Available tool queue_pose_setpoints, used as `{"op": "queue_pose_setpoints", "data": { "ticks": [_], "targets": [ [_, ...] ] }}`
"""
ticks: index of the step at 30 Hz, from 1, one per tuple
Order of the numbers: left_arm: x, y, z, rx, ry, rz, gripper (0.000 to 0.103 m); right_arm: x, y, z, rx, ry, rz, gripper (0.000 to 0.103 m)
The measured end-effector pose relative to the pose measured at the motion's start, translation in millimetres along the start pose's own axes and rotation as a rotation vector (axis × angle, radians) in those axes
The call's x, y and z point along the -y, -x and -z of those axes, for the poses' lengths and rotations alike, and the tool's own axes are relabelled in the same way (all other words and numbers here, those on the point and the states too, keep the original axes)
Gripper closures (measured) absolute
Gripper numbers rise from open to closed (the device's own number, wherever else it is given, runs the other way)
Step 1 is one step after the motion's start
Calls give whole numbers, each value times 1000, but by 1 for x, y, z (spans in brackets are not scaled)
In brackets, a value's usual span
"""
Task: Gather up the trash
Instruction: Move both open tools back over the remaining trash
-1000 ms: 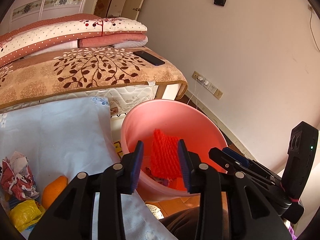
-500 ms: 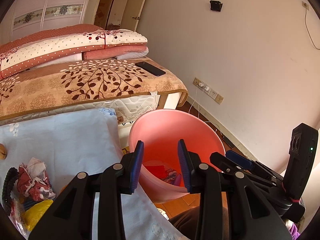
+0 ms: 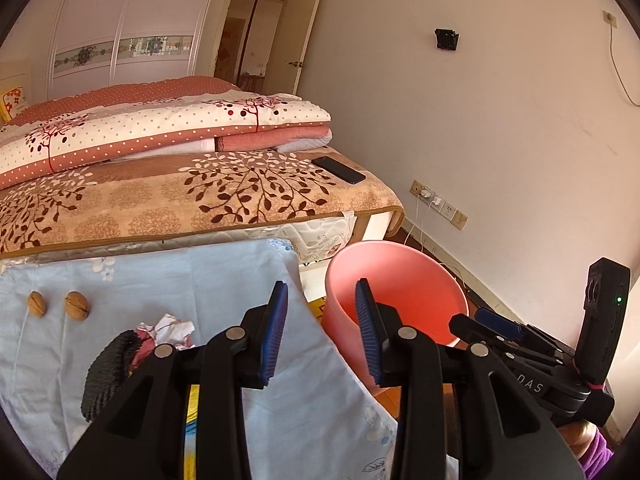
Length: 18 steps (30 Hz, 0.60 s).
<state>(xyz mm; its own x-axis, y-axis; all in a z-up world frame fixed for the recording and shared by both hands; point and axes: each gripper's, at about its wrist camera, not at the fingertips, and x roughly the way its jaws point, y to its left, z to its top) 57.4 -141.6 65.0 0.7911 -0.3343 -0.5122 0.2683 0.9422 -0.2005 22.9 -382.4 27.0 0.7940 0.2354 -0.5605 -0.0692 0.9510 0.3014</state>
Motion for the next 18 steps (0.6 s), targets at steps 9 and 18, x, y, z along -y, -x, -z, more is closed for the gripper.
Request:
{"op": "queue_pose_setpoints", "data": {
  "ticks": [9,18],
  "targets": [
    [-49,49,13,32,25,-103,68,-37,-2,18,-45,58,-60,41],
    [-90,69,47,-16,62,-170,68,-61,-11,34,-91,89,-99,41]
  ]
}}
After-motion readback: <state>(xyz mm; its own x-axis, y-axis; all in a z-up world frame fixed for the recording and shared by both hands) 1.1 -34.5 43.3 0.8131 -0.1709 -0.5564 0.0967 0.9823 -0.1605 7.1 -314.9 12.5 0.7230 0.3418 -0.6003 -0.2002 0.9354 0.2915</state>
